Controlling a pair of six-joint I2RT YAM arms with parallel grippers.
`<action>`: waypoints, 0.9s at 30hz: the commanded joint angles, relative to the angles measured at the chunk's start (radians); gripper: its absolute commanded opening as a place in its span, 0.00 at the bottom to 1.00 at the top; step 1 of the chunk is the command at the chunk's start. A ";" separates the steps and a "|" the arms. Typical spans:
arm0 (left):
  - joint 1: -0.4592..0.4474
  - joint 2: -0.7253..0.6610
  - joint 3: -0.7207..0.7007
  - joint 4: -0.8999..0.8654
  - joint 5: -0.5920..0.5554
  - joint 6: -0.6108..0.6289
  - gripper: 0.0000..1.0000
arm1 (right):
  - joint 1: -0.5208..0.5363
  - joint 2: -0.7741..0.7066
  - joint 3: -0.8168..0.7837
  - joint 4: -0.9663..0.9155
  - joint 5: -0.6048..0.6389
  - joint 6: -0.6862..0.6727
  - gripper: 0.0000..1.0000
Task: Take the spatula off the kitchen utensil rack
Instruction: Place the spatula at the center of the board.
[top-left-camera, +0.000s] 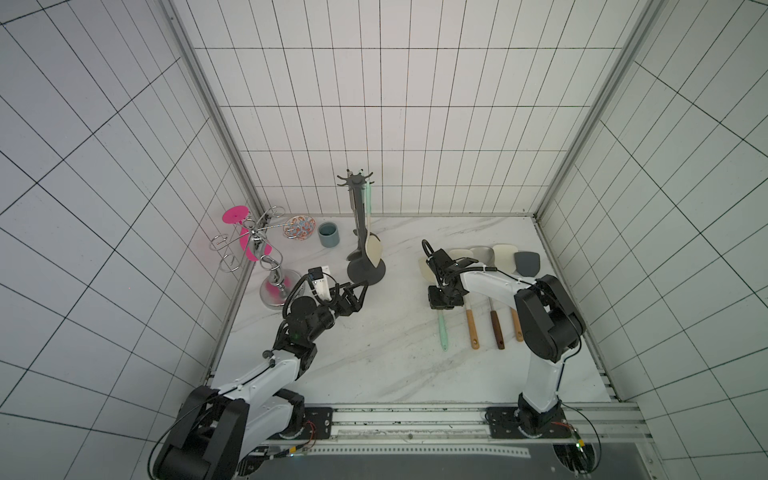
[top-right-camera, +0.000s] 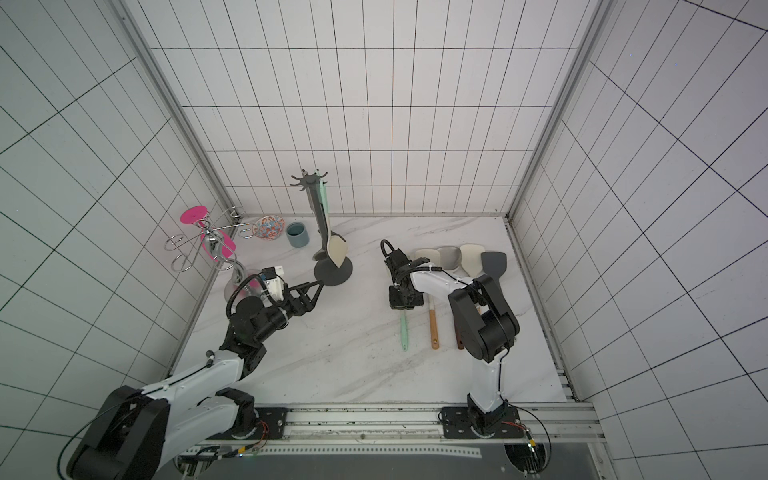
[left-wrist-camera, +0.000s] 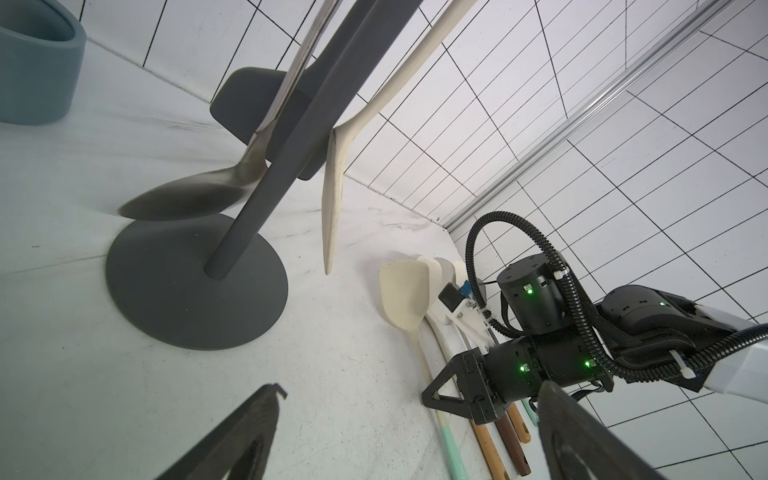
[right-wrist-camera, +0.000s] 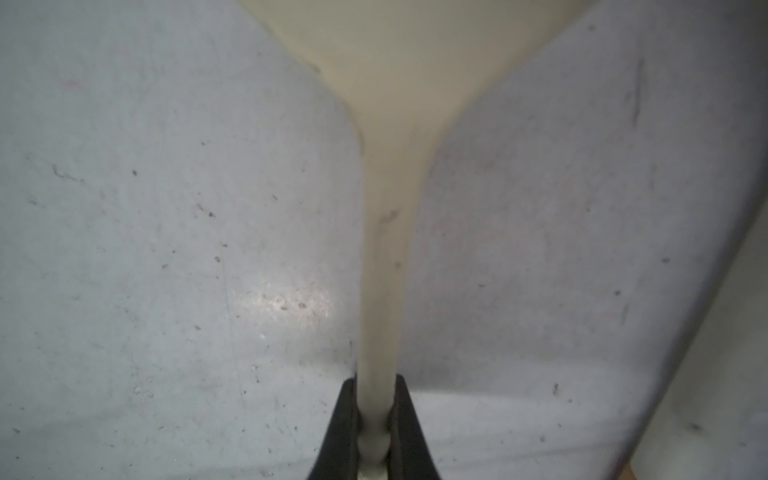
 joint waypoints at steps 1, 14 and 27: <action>0.000 0.000 0.018 0.022 0.002 0.000 0.98 | -0.008 0.017 0.072 -0.012 0.030 -0.008 0.00; 0.000 0.005 0.017 0.025 0.003 0.001 0.98 | -0.008 0.012 0.053 -0.015 0.064 -0.010 0.14; 0.000 -0.030 0.015 0.010 0.003 0.006 0.98 | -0.008 -0.057 0.038 -0.024 0.052 -0.024 0.29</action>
